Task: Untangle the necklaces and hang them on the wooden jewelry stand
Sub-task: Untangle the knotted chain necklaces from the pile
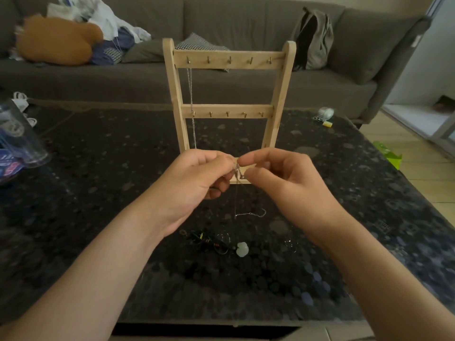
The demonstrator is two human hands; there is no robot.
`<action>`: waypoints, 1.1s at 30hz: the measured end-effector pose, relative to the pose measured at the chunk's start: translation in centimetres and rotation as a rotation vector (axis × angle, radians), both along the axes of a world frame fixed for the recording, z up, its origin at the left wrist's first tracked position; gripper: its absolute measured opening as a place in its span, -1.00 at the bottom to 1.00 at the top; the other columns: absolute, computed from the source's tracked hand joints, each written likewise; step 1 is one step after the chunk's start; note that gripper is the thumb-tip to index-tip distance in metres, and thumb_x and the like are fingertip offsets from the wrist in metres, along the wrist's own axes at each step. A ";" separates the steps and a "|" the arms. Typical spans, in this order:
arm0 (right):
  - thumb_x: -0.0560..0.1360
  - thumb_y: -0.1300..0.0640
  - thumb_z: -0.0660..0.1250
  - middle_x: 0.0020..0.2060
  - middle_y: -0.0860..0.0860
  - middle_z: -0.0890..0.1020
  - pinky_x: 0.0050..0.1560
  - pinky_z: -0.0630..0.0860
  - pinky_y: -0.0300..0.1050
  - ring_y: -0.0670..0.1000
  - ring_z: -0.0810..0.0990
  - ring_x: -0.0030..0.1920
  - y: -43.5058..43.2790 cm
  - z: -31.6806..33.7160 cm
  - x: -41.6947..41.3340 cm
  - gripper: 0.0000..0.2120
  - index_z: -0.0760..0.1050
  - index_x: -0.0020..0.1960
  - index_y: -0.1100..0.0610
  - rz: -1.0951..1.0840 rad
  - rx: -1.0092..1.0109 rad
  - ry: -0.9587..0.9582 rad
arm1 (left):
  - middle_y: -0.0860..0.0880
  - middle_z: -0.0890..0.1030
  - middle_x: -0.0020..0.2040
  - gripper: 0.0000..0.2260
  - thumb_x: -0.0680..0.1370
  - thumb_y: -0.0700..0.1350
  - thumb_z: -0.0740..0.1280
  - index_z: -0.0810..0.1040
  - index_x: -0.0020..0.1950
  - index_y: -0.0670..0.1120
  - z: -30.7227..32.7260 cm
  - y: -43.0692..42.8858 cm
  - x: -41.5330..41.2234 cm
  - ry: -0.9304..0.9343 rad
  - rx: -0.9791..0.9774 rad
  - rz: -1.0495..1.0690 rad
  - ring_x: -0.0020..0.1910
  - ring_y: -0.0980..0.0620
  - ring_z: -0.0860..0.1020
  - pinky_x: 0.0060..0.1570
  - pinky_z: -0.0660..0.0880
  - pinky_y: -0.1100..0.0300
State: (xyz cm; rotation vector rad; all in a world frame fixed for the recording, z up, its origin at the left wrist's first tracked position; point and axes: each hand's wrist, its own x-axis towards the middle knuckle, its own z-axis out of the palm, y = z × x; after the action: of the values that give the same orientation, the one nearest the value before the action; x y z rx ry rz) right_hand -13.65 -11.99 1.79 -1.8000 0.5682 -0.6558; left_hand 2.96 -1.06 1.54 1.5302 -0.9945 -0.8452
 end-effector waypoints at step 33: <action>0.67 0.07 0.34 -0.41 -0.01 0.53 -0.39 0.37 -0.26 -0.14 0.42 -0.46 0.4 -1.1 0.6 -0.85 0.58 -0.06 0.04 0.081 -0.318 0.143 | -0.03 0.37 -0.37 -0.52 0.72 -0.11 0.12 0.43 -0.42 0.08 -0.3 -0.9 -2.0 -0.209 0.036 0.001 -0.33 -0.09 0.38 -0.30 0.35 -0.03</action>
State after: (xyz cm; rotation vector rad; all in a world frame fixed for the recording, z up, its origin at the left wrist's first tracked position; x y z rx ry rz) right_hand -13.08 -11.60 0.67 -2.1696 0.5042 -0.5893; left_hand 0.99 -1.92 1.22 1.6749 -1.1341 -0.7157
